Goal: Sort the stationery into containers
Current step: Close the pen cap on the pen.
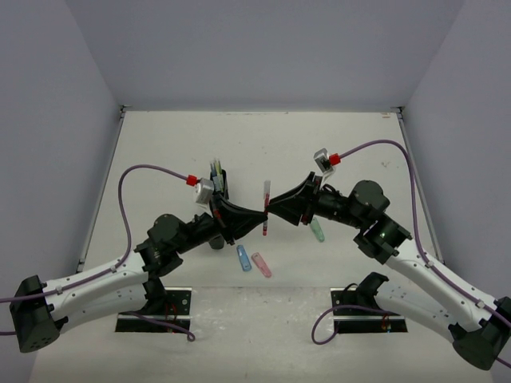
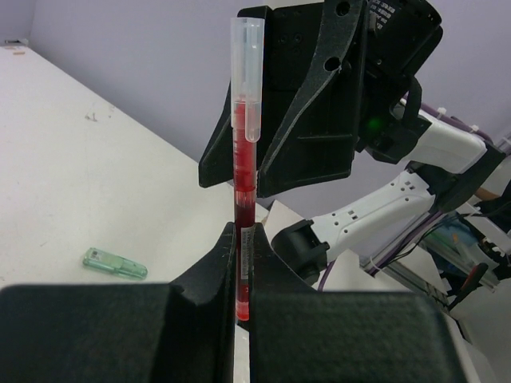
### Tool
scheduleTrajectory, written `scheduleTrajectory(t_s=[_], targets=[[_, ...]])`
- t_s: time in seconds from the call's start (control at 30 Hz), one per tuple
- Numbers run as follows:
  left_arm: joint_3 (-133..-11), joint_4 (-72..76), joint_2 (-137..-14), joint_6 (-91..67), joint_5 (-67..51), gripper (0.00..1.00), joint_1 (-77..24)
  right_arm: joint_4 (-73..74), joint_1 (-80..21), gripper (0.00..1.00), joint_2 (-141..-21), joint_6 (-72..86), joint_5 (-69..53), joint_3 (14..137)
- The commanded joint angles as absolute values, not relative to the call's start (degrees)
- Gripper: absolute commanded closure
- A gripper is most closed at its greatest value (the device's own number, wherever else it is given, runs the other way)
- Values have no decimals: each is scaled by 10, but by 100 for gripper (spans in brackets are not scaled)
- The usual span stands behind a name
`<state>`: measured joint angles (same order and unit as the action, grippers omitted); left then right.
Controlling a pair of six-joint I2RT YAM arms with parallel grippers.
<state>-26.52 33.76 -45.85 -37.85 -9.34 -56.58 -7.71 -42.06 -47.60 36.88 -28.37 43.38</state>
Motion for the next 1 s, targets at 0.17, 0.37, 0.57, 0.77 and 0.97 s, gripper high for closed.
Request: scheduleTrajectory(t_s=[0.17,0.37,0.57,0.77,0.97], targets=[[-284,388,-477,-367,-108,100,-564,-116,-425,71,-483,394,-323,435],[-295,378,-483,-365,-106,100,-564,-135,-435,99,-496,395,-343,434],[-311,364,-498,-358,-115,76,-565,-162,-438,100,-478,402,-316,419],[-307,399,-533,-376,-147,87,-564,-189,-439,100,-465,417,-301,416],[-310,399,-534,-367,-164,100,-564,-175,-439,97,-457,405,-290,415]])
